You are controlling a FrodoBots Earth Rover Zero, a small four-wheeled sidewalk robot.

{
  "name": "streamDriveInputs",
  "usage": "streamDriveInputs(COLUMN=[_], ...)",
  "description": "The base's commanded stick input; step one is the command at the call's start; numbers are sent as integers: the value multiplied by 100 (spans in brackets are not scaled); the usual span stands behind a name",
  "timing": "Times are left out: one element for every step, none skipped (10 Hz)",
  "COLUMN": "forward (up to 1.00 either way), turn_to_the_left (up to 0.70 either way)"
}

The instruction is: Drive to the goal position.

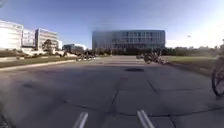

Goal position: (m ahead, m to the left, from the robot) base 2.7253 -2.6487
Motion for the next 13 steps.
streamDriveInputs(forward=[70,70,70,70,70,70,70,70,70,70,70,70,70], turn_to_the_left=[0,0,0,-1,-3,-7,-9,-6,-4,-5,-3,-1,-1])
